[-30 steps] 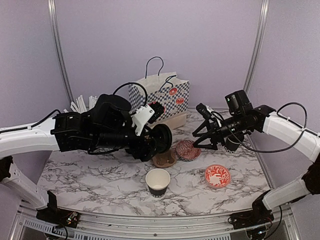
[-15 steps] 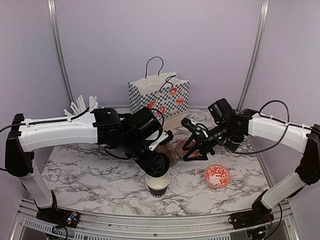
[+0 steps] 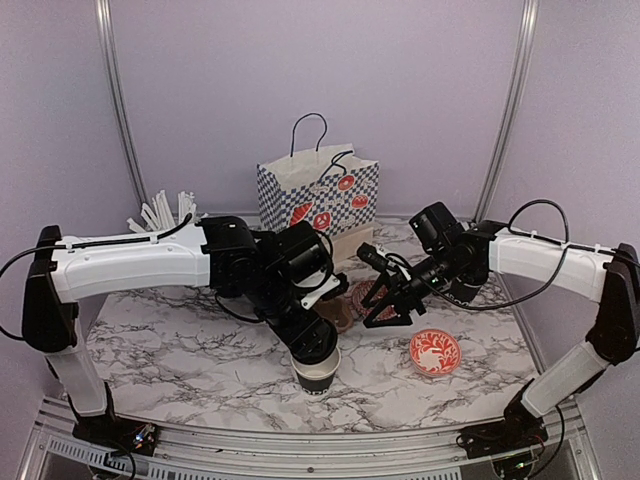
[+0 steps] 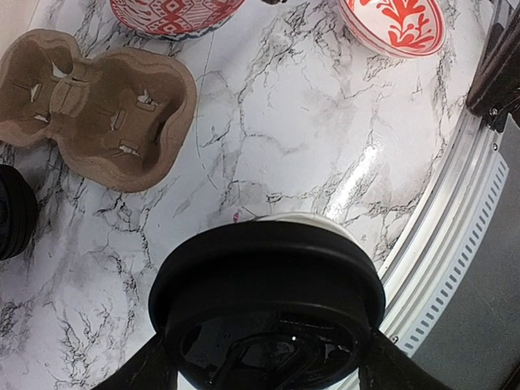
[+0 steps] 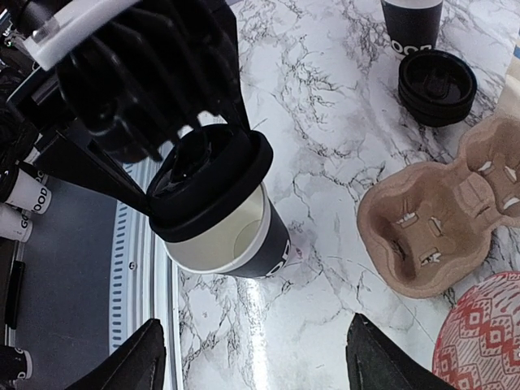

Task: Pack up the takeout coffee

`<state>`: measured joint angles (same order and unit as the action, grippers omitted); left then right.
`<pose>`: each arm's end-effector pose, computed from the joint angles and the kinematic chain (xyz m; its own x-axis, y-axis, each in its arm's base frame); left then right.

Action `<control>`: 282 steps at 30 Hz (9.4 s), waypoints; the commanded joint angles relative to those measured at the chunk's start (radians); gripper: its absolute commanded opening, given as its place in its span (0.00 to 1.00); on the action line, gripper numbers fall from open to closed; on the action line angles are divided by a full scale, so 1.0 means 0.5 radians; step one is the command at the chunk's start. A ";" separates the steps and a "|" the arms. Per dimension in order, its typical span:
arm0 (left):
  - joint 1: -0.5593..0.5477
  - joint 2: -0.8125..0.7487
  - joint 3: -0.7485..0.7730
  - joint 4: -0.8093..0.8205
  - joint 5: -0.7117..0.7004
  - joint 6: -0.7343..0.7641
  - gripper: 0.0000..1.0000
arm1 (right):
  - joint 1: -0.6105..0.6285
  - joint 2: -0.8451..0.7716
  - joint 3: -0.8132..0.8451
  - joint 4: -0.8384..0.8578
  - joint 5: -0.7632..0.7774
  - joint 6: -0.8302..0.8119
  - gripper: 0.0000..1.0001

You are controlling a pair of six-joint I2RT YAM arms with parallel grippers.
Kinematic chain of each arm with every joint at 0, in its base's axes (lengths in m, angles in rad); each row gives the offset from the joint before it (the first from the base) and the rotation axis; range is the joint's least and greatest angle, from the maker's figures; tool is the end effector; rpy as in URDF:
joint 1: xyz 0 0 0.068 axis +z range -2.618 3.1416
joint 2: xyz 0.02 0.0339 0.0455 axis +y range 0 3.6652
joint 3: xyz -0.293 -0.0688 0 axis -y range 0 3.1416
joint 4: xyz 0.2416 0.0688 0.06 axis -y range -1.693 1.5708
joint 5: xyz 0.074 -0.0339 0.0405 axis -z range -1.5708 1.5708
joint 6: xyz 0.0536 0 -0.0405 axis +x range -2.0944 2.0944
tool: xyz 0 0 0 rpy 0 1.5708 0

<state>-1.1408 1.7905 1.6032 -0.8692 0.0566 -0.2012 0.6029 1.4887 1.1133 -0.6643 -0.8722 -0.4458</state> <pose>0.1620 -0.3604 0.3024 -0.5393 0.6973 -0.4722 0.8280 0.5412 -0.1466 0.2219 0.2026 0.2792 -0.3458 -0.5747 -0.7417 -0.9235 0.0687 0.3774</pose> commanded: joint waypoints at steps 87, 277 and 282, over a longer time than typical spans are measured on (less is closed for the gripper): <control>-0.150 0.345 0.389 -0.425 -0.077 0.144 0.99 | 0.011 -0.028 -0.019 -0.067 0.016 -0.076 0.74; 0.033 -1.402 -1.169 1.281 -1.438 -0.066 0.99 | 0.792 0.495 0.806 -0.356 0.890 -0.730 0.97; 0.033 -1.470 -1.214 1.259 -1.382 -0.144 0.99 | 0.848 0.616 0.871 -0.371 0.973 -0.718 0.98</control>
<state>-1.1248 1.0908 1.0107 -0.2123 -0.6296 -0.2398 1.0157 1.7737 1.4841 -0.8570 -0.4507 -0.7963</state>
